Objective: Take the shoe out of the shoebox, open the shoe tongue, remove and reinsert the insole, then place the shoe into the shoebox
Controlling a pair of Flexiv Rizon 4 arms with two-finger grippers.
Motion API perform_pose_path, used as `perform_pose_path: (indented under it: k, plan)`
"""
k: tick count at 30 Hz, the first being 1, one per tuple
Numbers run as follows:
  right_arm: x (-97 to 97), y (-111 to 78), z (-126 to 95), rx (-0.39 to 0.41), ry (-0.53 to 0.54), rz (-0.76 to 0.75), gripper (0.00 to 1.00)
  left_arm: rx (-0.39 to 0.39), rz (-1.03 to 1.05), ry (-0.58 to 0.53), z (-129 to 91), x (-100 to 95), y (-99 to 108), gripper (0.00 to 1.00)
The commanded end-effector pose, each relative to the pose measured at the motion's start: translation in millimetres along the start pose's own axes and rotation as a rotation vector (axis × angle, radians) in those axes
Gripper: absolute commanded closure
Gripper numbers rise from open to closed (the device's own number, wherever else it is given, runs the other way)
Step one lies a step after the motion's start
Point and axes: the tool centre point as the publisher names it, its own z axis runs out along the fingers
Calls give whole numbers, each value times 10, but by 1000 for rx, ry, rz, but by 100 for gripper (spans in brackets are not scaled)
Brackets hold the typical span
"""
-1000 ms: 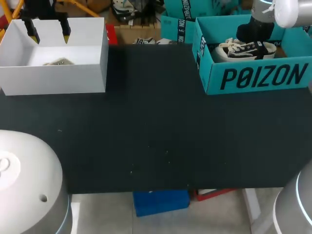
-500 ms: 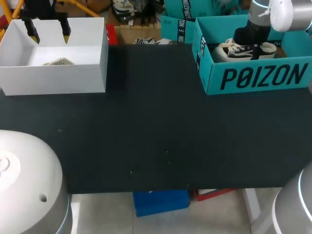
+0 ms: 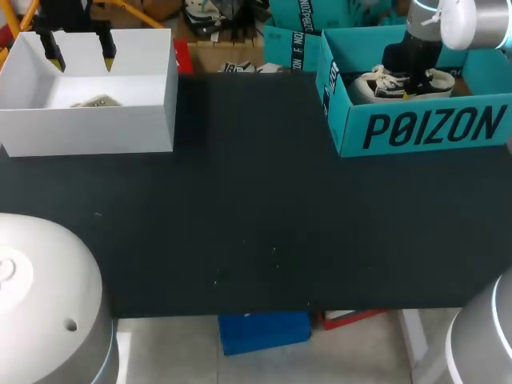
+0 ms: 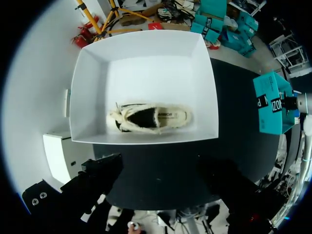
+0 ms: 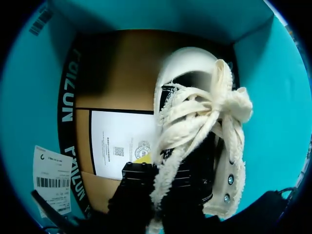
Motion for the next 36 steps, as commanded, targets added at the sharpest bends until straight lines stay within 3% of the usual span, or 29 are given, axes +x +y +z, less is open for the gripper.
perform_pose_path:
  k: [1,9,20,30,36]
  plan:
    - [-43,18,37,1,1,-3,100,-1,-2,-2,-4,6,3,0]
    - [-86,-13,-211,24,-27,6,100,-1,-2,-2,-4,6,3,0]
    - [-131,-144,-792,82,-86,41,100,-1,-2,-2,-4,6,3,0]
    - [11,-189,-1499,143,-142,102,100,-1,-2,-2,-4,6,3,0]
    - [147,-77,-1935,158,-195,138,100,-1,-2,-2,-4,6,3,0]
